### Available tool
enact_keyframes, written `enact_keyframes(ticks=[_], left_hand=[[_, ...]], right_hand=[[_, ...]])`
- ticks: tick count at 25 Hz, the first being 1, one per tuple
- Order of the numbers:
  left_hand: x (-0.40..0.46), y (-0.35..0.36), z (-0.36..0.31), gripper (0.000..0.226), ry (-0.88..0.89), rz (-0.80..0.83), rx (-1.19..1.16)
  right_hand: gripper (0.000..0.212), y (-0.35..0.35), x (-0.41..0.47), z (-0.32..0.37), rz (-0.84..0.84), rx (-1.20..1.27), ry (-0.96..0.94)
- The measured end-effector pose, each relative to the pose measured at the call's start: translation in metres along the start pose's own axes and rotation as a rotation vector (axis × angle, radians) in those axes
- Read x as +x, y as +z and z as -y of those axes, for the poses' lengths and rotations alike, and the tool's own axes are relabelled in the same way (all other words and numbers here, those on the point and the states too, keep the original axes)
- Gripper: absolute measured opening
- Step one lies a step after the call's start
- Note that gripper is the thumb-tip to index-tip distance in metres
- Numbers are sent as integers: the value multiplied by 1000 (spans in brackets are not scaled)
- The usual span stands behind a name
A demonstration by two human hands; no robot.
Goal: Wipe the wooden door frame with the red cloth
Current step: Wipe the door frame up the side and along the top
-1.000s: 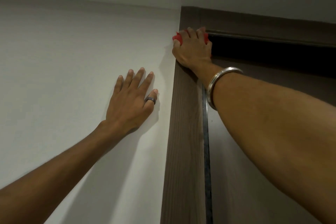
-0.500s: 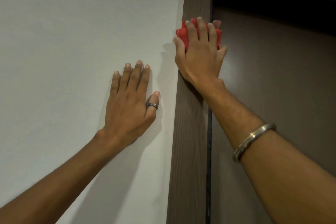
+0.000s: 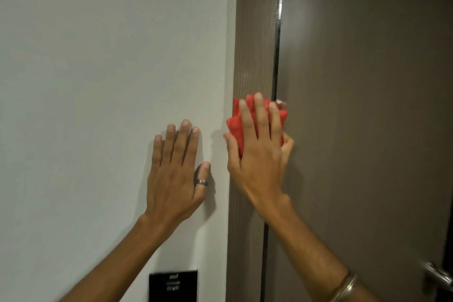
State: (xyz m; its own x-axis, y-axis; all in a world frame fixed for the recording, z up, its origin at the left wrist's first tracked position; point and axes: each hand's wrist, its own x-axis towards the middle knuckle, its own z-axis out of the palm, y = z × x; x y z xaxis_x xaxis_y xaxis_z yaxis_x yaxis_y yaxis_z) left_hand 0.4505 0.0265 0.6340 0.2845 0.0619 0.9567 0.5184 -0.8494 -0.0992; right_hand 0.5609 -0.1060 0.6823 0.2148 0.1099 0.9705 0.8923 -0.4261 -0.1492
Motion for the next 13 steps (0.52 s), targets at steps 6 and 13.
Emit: enact_keyframes(ticks=[6, 13], left_hand=[[-61, -9, -19, 77, -7, 201, -51], [-187, -54, -70, 67, -317, 507, -559]], right_hand=[[66, -12, -110, -13, 154, 57, 17], [53, -63, -228, -11, 450, 1005, 980]])
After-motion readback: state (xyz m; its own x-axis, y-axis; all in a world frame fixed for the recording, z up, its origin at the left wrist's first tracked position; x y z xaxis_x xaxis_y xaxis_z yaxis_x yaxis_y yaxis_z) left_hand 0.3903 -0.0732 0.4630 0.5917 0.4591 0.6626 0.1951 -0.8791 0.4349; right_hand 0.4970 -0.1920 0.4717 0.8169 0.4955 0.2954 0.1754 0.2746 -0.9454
